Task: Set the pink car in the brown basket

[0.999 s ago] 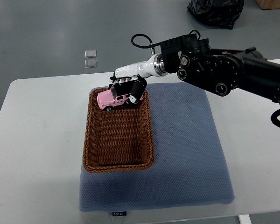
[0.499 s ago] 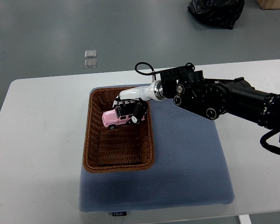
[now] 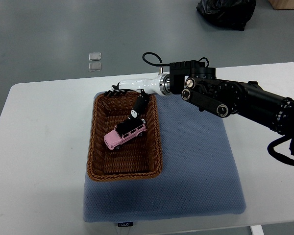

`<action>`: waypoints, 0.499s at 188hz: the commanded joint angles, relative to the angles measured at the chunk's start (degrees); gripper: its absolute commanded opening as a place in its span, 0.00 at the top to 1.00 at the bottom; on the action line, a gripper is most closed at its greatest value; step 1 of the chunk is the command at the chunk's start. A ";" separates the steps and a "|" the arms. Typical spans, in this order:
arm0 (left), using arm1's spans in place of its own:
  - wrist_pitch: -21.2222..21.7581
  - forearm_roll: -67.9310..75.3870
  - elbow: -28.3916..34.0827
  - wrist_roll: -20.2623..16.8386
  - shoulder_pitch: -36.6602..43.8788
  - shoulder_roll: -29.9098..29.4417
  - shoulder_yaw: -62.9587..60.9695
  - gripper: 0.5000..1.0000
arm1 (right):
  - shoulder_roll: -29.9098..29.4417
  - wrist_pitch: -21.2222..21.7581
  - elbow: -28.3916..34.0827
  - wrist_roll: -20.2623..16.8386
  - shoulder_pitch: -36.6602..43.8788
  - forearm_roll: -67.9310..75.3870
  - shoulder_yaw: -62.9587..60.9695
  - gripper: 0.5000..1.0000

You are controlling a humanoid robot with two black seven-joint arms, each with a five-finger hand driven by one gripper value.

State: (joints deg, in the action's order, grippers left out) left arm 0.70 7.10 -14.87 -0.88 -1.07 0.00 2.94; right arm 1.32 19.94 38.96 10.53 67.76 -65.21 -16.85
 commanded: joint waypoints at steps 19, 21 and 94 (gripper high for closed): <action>0.00 -0.07 0.02 0.00 0.01 0.00 -0.04 0.00 | 6.59 0.45 -0.03 0.19 -9.75 13.44 -18.57 0.19; 0.00 -0.07 0.02 0.00 0.01 0.00 -0.04 0.00 | 6.67 0.54 -0.03 0.19 -10.37 14.50 -19.54 0.19; 0.00 0.02 0.02 0.00 0.01 0.00 -0.04 0.00 | 5.00 0.45 -4.33 7.49 -27.59 58.17 -40.28 0.19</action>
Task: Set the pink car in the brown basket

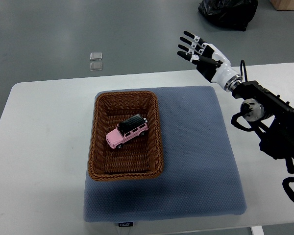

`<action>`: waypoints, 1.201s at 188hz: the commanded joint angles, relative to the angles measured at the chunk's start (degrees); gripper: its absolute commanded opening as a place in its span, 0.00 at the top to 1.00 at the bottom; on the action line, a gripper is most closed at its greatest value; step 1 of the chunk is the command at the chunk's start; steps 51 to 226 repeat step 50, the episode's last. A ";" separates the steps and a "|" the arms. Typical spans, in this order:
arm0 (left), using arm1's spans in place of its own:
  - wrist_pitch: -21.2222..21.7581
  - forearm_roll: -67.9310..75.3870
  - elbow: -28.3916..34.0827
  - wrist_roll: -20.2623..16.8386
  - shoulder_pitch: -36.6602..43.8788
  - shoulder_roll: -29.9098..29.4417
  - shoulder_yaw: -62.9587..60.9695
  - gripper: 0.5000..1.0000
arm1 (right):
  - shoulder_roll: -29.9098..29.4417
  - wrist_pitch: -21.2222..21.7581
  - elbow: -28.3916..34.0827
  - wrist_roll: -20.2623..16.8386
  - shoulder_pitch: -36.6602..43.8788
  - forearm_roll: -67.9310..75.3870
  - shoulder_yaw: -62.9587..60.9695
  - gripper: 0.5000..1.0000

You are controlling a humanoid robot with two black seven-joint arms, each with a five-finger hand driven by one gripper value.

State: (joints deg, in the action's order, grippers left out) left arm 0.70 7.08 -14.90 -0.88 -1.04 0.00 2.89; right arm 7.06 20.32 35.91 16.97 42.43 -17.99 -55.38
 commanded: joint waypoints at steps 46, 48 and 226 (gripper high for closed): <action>0.00 0.04 0.05 0.00 -0.01 0.00 0.01 0.00 | -1.08 0.60 -2.25 1.05 -4.46 21.51 -1.66 0.19; 0.00 0.04 0.05 0.00 -0.01 0.00 0.01 0.00 | -1.08 0.60 -2.25 1.05 -4.46 21.51 -1.66 0.19; 0.00 0.04 0.05 0.00 -0.01 0.00 0.01 0.00 | -1.08 0.60 -2.25 1.05 -4.46 21.42 -1.66 0.19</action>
